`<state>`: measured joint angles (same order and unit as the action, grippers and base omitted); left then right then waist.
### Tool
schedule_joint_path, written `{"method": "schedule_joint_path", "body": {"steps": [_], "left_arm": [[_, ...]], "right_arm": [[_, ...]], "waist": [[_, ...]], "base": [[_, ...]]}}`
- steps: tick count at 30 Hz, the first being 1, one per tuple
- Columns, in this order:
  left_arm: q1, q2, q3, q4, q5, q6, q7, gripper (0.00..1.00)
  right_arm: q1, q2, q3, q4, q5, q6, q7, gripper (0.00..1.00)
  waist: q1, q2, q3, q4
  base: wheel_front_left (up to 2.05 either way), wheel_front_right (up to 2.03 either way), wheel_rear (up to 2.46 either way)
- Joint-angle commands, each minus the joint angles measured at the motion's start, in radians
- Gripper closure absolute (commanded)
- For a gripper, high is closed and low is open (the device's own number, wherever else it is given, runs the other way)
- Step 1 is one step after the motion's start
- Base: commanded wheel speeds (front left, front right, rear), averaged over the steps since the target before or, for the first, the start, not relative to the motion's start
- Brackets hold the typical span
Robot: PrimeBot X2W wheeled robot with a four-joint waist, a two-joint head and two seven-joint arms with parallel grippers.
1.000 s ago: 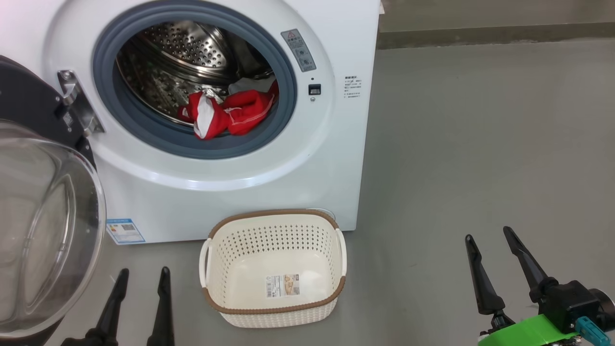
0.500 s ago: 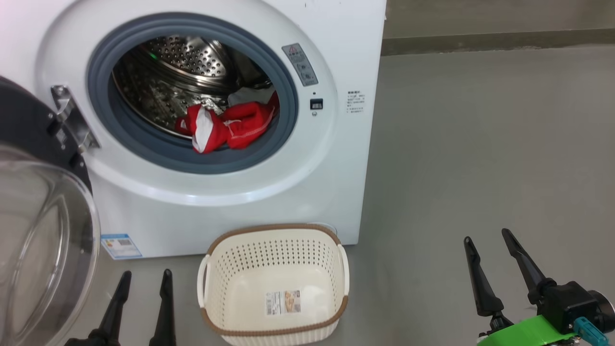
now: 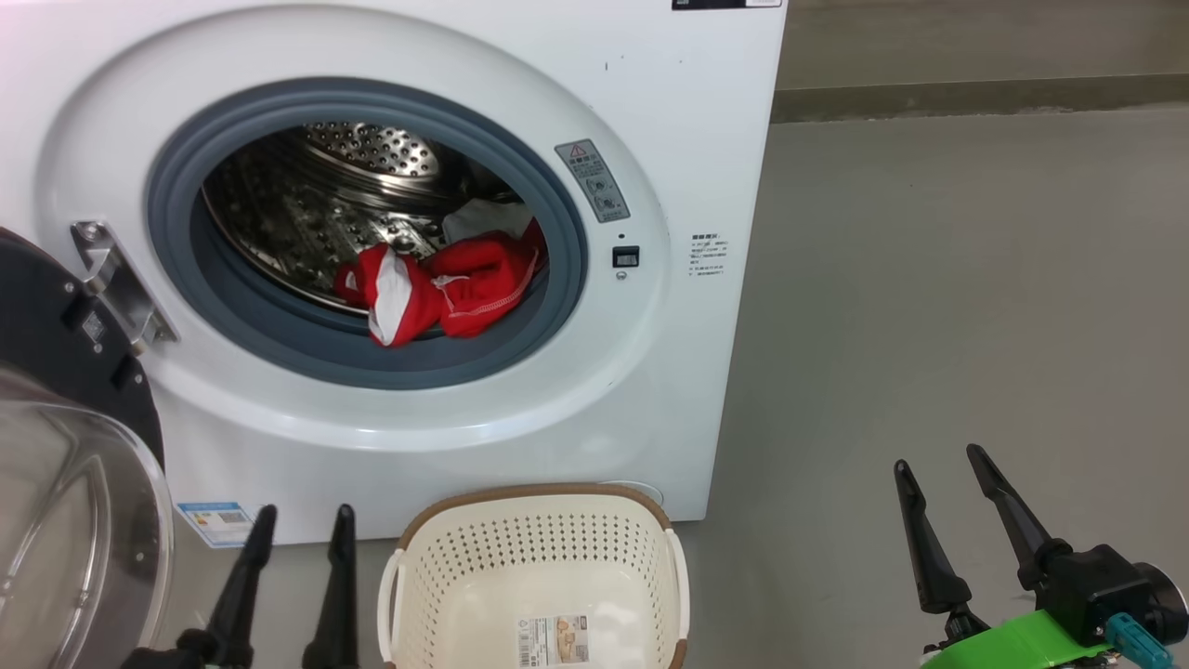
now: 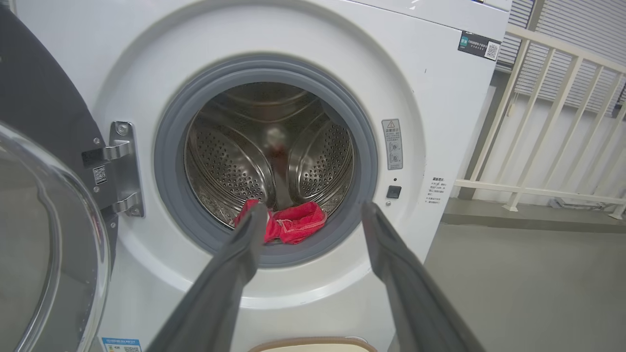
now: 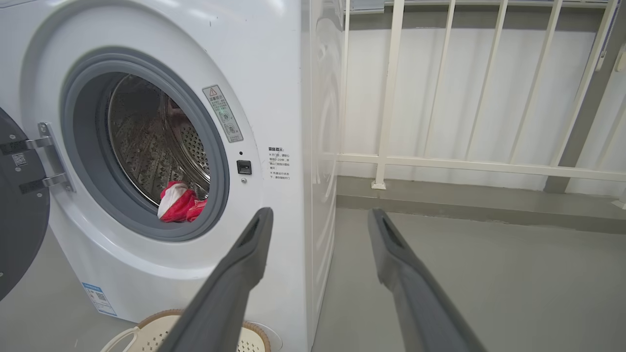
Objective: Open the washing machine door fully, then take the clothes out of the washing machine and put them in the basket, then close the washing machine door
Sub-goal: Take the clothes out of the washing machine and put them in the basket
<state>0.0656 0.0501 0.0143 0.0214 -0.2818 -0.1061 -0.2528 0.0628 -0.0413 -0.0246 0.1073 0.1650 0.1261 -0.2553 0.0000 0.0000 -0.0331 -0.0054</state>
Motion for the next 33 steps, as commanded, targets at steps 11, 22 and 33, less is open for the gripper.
{"method": "schedule_joint_path", "body": {"steps": [11, 22, 33], "left_arm": [[-0.037, 0.012, 0.042, 0.016, 0.02, -0.005, -0.009, 0.0], [-0.051, 0.008, 0.055, 0.045, 0.037, 0.01, -0.009, 0.0], [-0.1, 0.003, 0.041, 0.053, 0.051, 0.032, -0.009, 0.0]], "right_arm": [[-0.032, -0.009, 0.022, -0.019, -0.004, 0.005, -0.006, 0.0], [-0.029, -0.009, 0.027, -0.023, -0.007, 0.005, -0.006, 0.0], [-0.051, -0.009, 0.032, -0.04, -0.009, 0.005, -0.006, 0.0]], "waist": [[0.0, 0.0, 0.0, -0.001], [0.0, 0.0, 0.009, 0.004], [0.0, 0.0, 0.064, 0.023]], "base": [[0.01, -0.01, 0.0], [0.0, 0.0, 0.0], [0.0, 0.0, 0.0]]}}
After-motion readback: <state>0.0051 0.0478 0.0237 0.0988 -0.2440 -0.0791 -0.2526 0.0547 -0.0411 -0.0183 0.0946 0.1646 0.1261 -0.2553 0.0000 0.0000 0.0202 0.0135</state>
